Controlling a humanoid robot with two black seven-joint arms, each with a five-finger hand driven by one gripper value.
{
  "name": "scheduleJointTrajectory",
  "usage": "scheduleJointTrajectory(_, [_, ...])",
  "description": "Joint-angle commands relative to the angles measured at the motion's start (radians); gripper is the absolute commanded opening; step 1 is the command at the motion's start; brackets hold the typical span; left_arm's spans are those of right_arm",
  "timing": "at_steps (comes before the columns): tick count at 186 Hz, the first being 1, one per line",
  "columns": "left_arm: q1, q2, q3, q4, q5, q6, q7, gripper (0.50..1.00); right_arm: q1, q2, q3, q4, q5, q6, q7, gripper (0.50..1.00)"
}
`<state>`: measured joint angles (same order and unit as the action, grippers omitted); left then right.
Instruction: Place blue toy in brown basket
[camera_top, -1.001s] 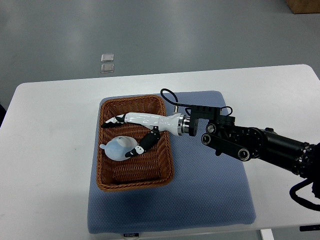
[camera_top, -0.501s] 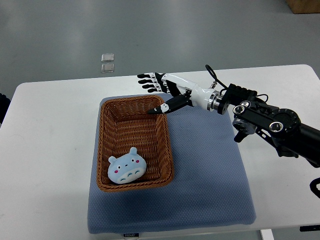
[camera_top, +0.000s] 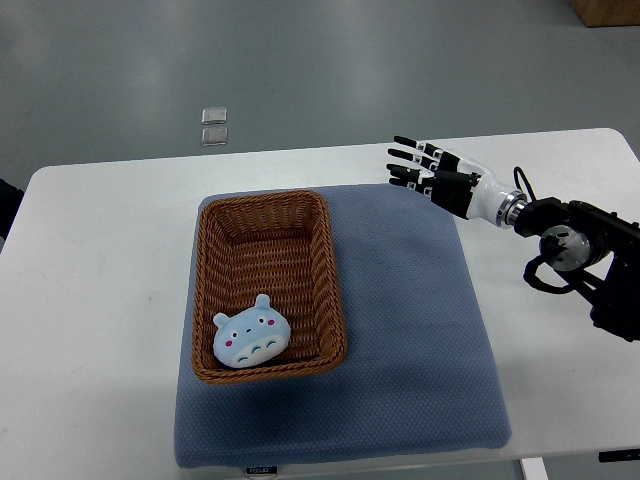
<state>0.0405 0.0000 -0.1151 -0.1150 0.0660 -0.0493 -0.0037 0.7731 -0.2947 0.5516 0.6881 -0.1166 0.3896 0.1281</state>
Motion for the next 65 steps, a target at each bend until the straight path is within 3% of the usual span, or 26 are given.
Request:
scheduleJointTrajectory(1, [0.001, 0.000, 0.000, 0.000, 0.000, 0.000, -0.001, 1.000, -0.005, 0.006, 0.002, -0.022, 0.009, 0.011, 0.008, 0.913])
scheduleJointTrajectory(25, [-0.001, 0.000, 0.000, 0.000, 0.000, 0.000, 0.001, 1.000, -0.008, 0.006, 0.002, -0.021, 0.008, 0.058, 0.008, 0.913])
scheduleJointTrajectory(65, [0.001, 0.000, 0.000, 0.000, 0.000, 0.000, -0.001, 1.000, -0.008, 0.003, 0.002, -0.021, 0.009, 0.051, 0.008, 0.913])
